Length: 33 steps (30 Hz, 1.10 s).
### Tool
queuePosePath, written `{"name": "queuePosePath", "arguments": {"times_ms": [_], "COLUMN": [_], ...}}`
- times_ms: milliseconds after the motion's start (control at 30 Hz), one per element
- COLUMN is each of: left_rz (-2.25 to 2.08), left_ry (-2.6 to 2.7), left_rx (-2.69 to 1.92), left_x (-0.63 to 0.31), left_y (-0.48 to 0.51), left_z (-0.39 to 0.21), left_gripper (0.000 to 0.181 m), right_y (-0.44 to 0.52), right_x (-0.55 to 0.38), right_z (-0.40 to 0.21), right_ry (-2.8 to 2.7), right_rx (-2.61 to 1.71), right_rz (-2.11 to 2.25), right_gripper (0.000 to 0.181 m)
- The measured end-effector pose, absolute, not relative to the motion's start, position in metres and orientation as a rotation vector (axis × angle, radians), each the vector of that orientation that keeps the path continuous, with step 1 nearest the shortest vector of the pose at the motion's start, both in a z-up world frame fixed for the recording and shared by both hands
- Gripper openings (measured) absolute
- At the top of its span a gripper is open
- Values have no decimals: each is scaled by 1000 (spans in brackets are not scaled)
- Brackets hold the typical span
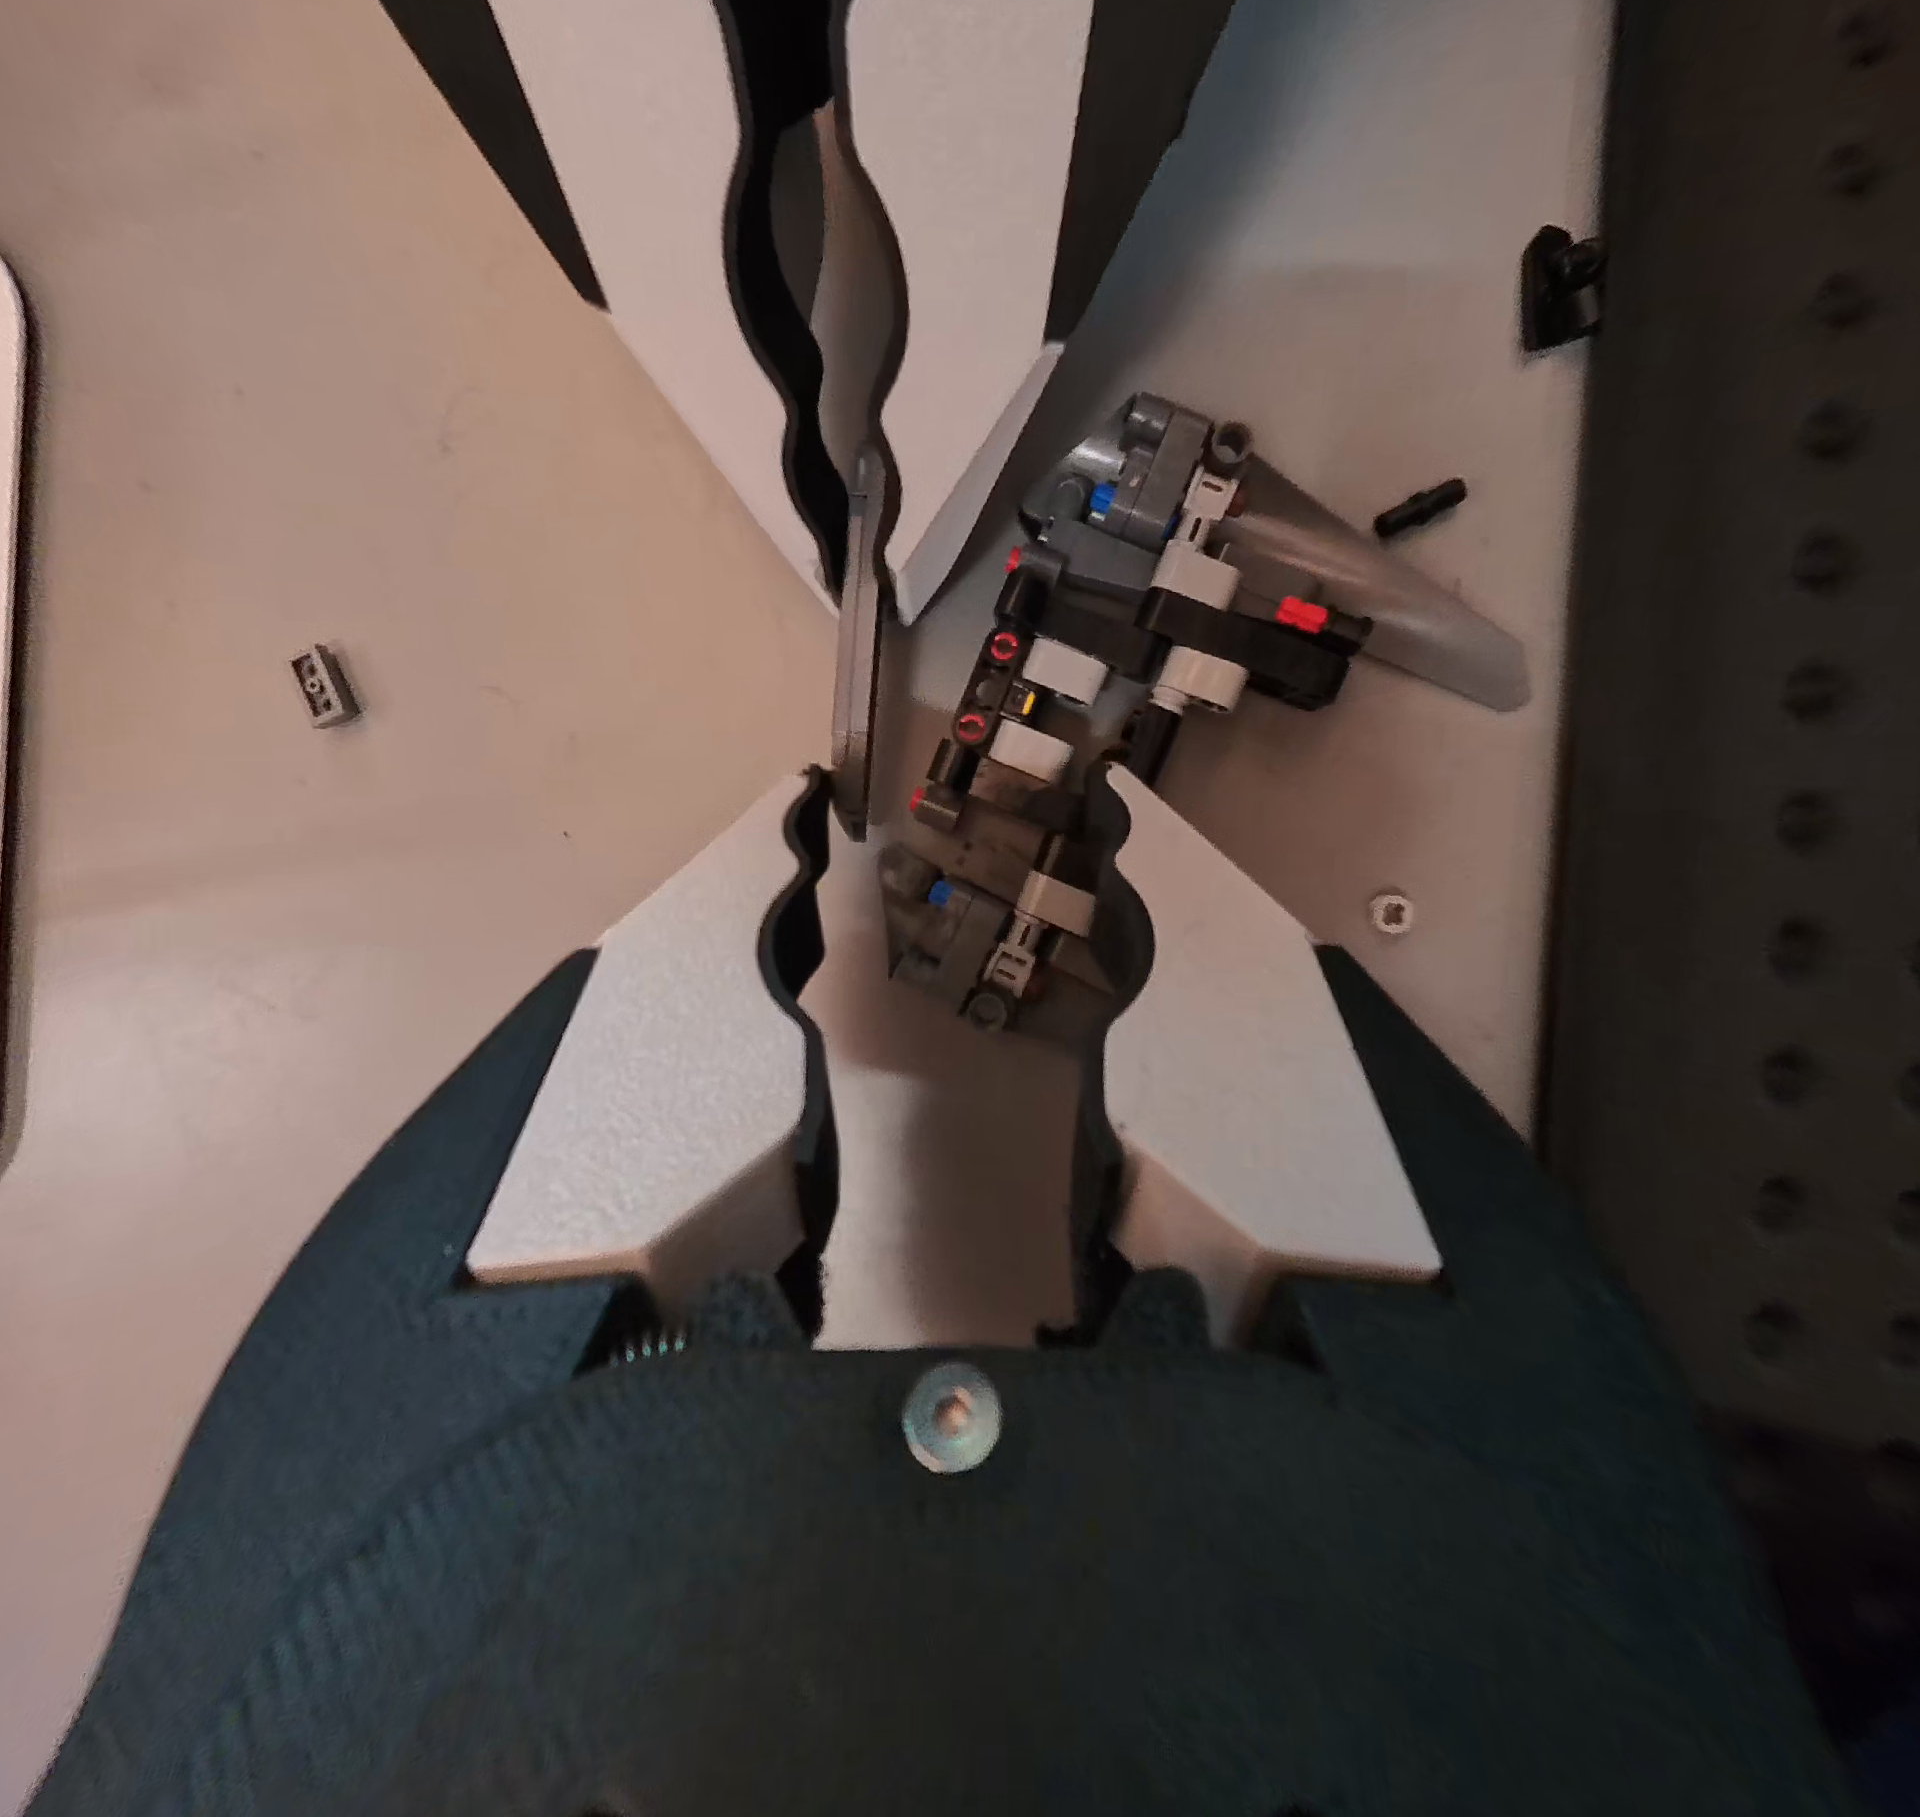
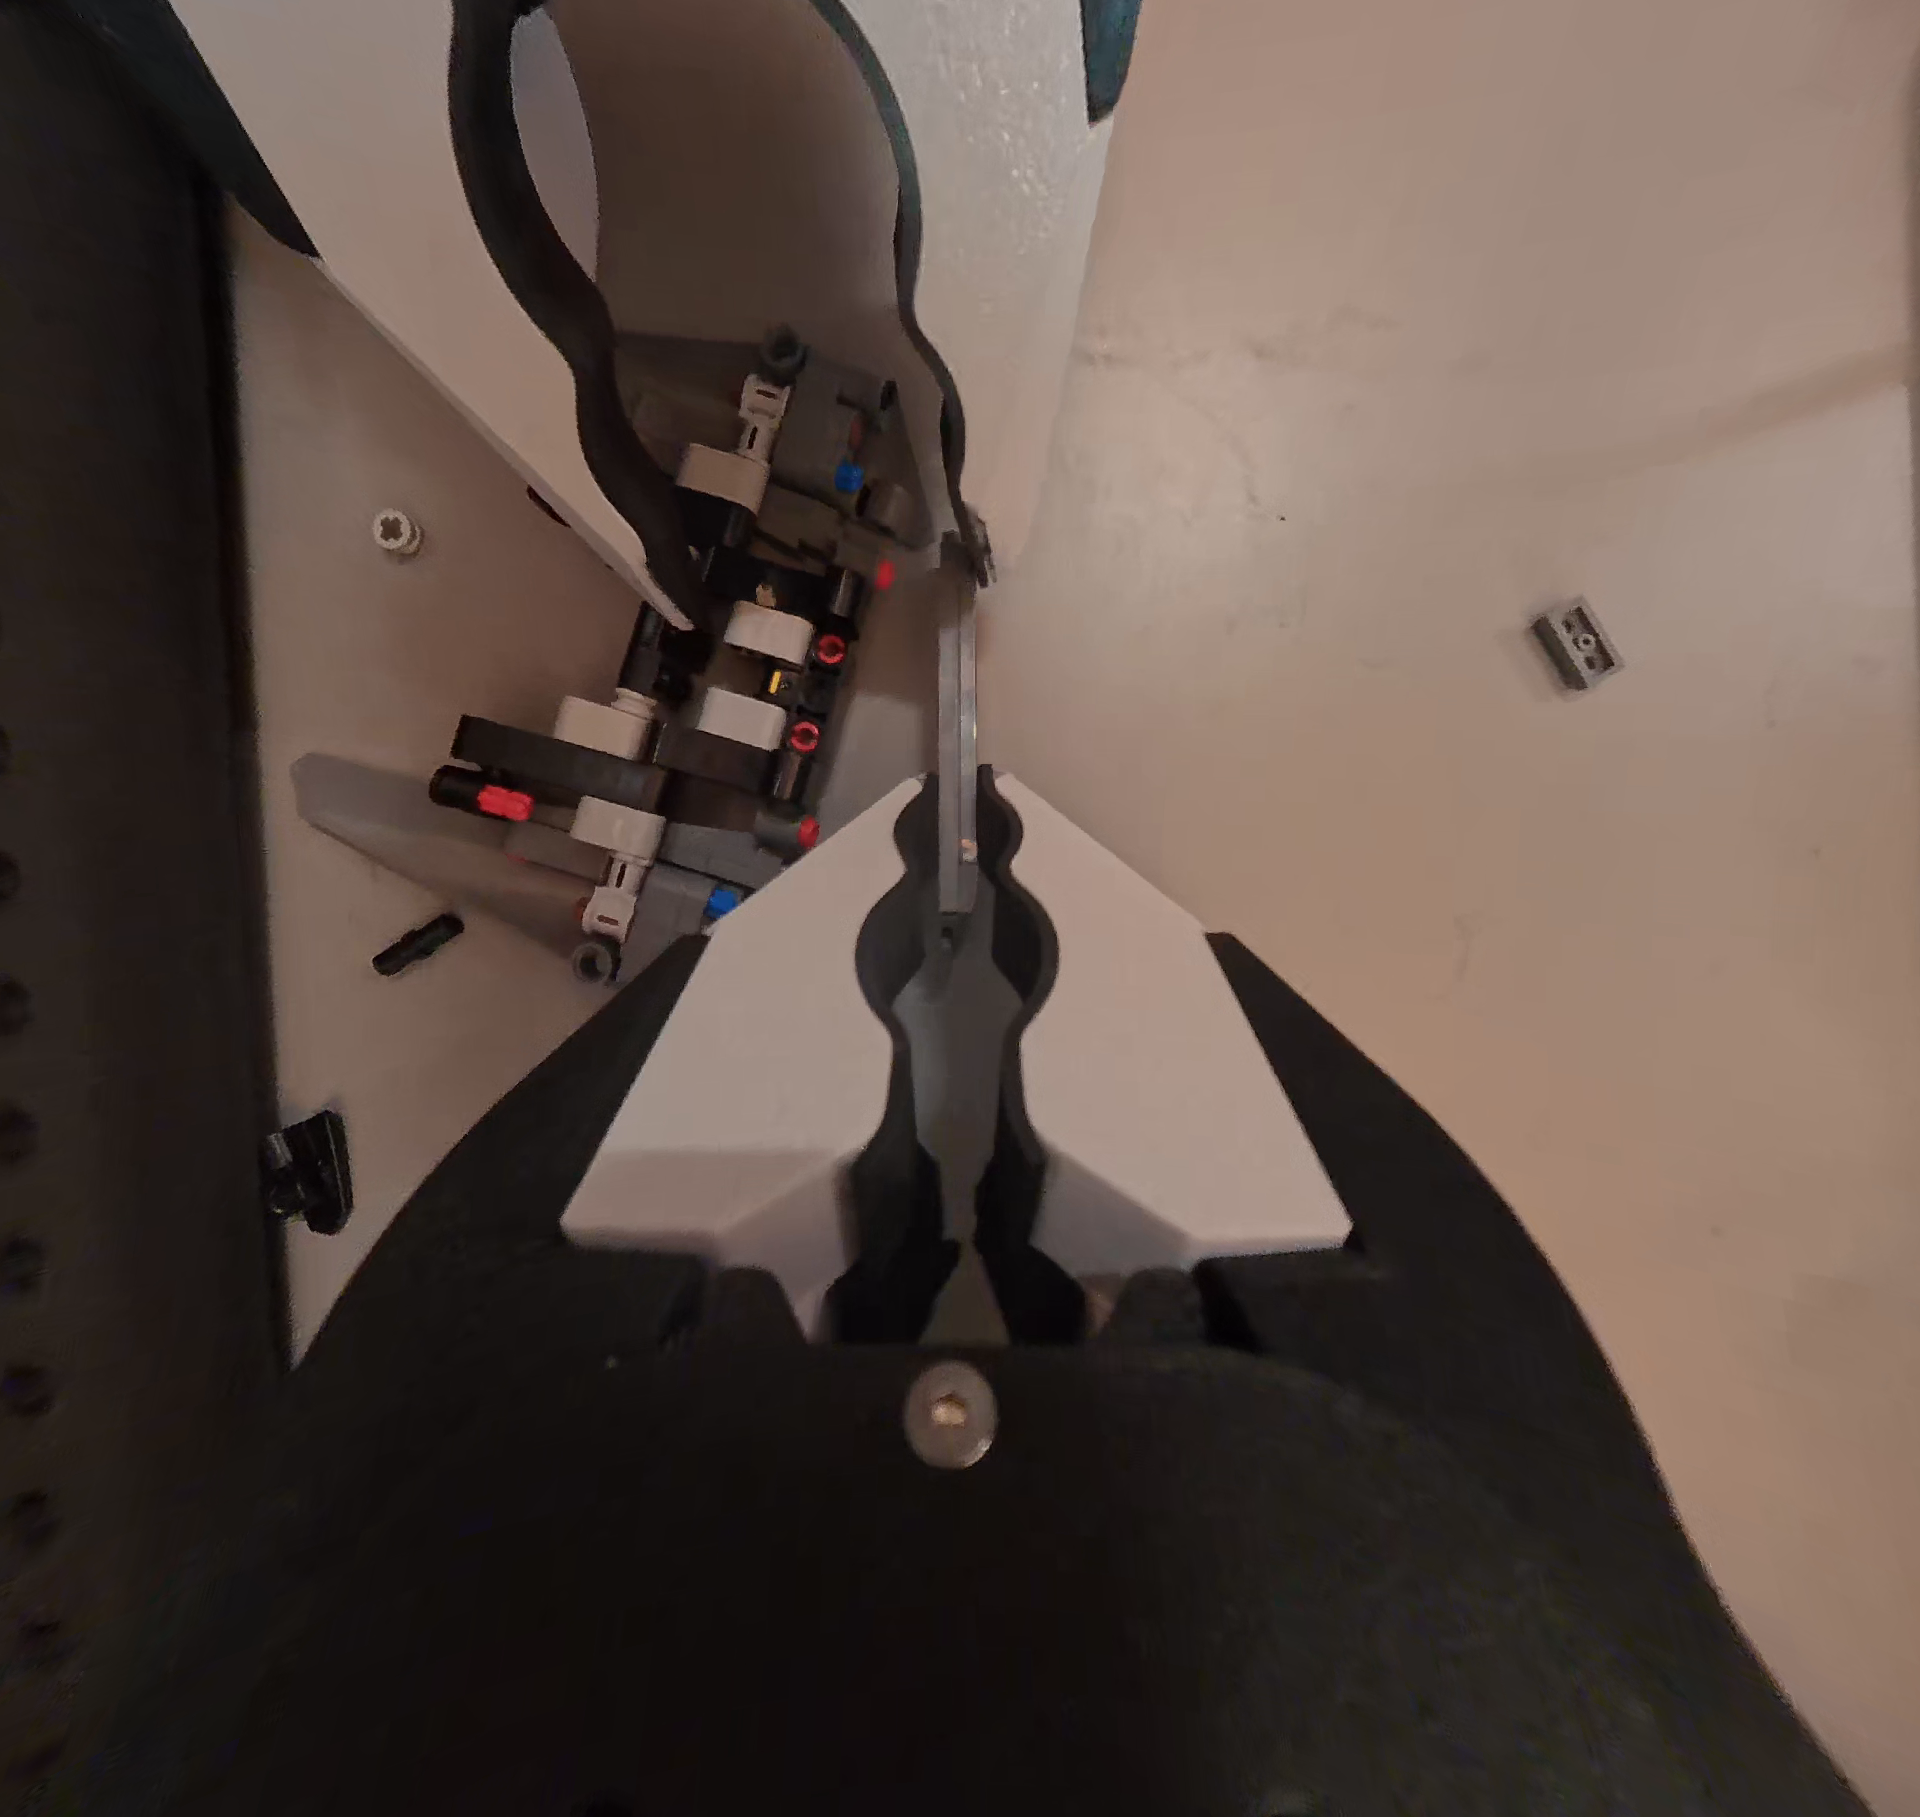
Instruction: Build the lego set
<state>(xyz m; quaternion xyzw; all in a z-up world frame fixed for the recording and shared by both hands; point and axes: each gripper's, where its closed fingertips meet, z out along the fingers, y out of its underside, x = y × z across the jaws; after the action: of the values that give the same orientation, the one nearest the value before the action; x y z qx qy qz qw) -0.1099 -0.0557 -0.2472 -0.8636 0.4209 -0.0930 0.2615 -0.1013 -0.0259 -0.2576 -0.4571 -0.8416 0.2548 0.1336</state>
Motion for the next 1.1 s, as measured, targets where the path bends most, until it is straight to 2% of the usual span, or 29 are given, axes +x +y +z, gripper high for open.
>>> {"name": "queuePosePath", "arguments": {"times_ms": [200, 500, 1100], "left_rz": [-248, -276, -292], "left_ry": [1139, 1155, 1150], "left_rx": [-2343, -2346, -2364], "left_x": [-111, -108, -110], "left_y": [-57, -59, -61], "left_z": [-248, -251, -253], "left_gripper": [48, 37, 37], "right_y": [-35, -39, -42], "right_x": [-102, -104, -107], "right_z": [-258, -258, -259], "right_ry": [-2475, -2492, -2517], "right_rx": [-1271, -1254, -1266], "right_rz": [732, 736, 701], "right_gripper": [4, 4, 4]}}
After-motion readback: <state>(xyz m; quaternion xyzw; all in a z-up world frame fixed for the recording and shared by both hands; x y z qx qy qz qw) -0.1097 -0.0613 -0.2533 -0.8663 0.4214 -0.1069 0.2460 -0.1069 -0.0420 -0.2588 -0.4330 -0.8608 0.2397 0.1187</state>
